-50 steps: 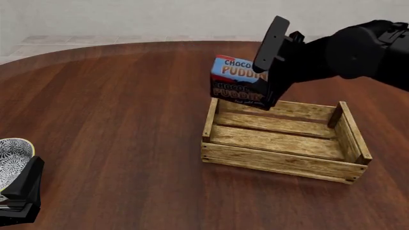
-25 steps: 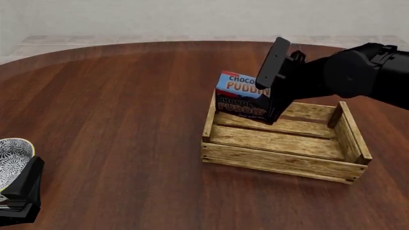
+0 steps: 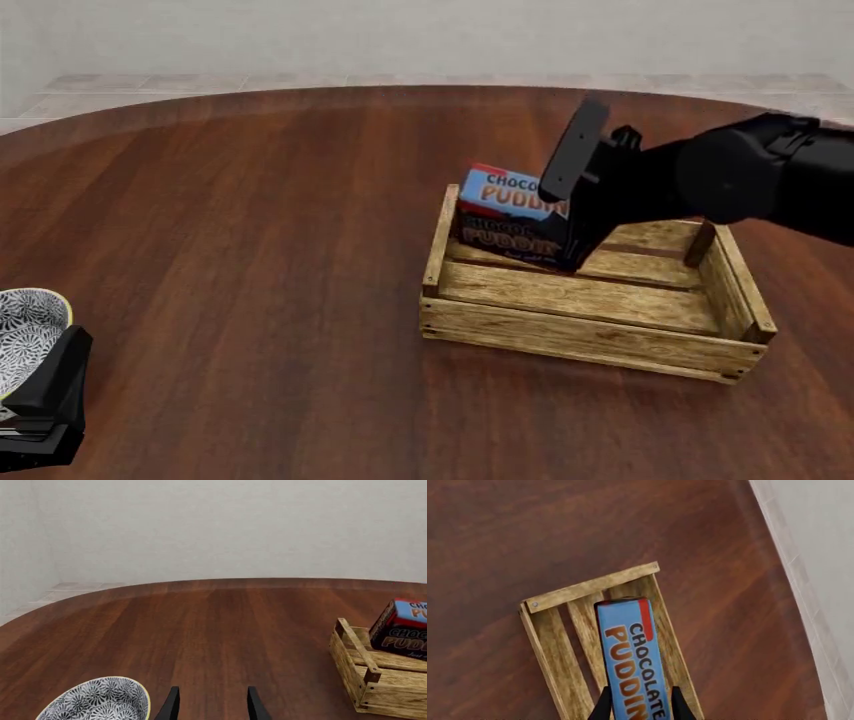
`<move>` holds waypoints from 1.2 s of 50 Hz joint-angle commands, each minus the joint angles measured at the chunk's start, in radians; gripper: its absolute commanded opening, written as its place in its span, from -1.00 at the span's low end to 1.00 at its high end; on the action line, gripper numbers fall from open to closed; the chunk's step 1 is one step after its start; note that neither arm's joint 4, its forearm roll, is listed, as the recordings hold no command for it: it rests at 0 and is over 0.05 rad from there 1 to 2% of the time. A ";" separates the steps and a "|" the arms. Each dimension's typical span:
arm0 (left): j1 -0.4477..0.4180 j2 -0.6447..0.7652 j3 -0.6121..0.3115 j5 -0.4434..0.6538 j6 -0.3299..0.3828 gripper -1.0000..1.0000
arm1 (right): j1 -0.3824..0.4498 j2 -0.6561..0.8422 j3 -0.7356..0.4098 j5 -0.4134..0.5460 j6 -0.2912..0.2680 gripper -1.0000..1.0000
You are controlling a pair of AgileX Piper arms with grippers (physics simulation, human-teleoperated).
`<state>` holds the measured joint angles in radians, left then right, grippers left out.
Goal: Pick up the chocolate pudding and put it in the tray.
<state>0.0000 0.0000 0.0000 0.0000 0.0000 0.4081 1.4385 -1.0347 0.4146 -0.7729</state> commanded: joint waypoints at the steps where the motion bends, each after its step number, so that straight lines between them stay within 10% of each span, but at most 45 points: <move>1: 0.000 0.000 0.000 0.000 0.000 1.00 | -0.007 0.009 0.014 -0.017 0.028 -1.00; 60: 0.000 0.000 0.000 0.000 0.000 1.00 | 0.000 0.068 0.076 -0.124 0.089 -1.00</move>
<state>0.0000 0.0000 0.0000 0.0000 0.0000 0.4045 1.5025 -0.9615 0.3013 -0.7102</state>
